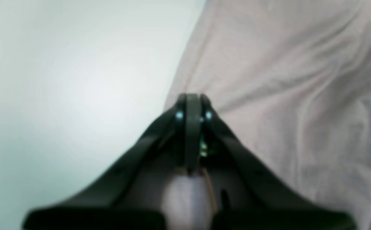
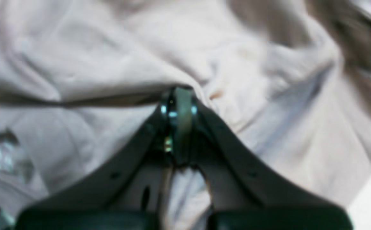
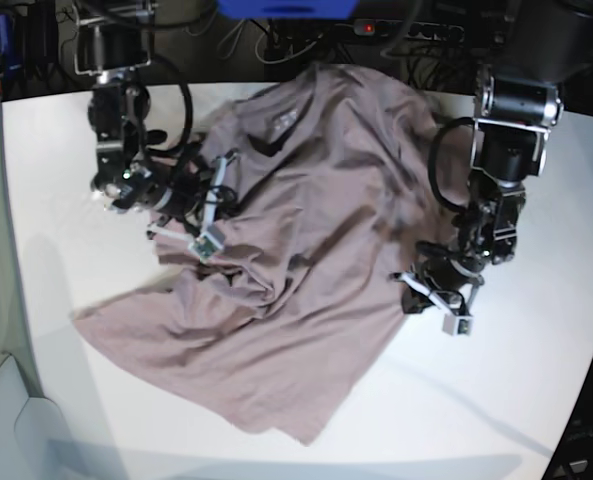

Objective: Layout the t-shirt on the table in an organized manner, then fold the t-shirt properly
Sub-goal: 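Regrasp the shirt with both grippers and pull it apart to flatten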

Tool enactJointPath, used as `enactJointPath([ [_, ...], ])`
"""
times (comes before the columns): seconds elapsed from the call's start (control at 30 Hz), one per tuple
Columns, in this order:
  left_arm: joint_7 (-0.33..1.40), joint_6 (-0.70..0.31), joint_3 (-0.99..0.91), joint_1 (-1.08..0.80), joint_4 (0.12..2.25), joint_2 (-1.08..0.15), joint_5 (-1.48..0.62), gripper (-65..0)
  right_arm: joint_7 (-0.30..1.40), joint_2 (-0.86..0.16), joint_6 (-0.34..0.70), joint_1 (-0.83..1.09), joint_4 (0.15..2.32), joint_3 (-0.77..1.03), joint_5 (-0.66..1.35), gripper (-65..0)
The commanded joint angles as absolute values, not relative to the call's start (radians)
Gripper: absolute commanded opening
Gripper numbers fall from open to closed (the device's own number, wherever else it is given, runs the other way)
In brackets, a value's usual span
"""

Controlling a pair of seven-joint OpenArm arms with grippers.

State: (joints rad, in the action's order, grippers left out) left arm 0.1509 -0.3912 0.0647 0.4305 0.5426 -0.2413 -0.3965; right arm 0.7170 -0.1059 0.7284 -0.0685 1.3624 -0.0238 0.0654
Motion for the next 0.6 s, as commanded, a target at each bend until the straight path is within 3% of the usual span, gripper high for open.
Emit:
enactJointPath([
  [0.0, 0.389, -0.291, 0.070, 0.337, 0.506, -0.288, -0.294, -64.9, 0.806, -0.128, 0.698, -0.087, 1.323, -0.008, -0.039, -65.0],
  [0.13, 0.398, -0.291, 0.070, 0.205, 0.622, -0.352, -0.424, -64.9, 0.789, -0.168, 0.698, -0.197, 1.211, 0.007, -0.039, -65.0],
  [0.3, 0.562, -0.291, 0.062, 0.036, 0.894, -0.417, -0.585, -64.9, 0.786, -0.197, 0.698, -0.343, 1.095, 0.008, -0.041, -65.0],
  [0.57, 0.719, -0.288, -0.259, -0.205, 1.455, -0.403, -0.687, -64.9, 0.792, -0.206, 0.698, -0.453, 1.147, 0.025, -0.041, -65.0],
])
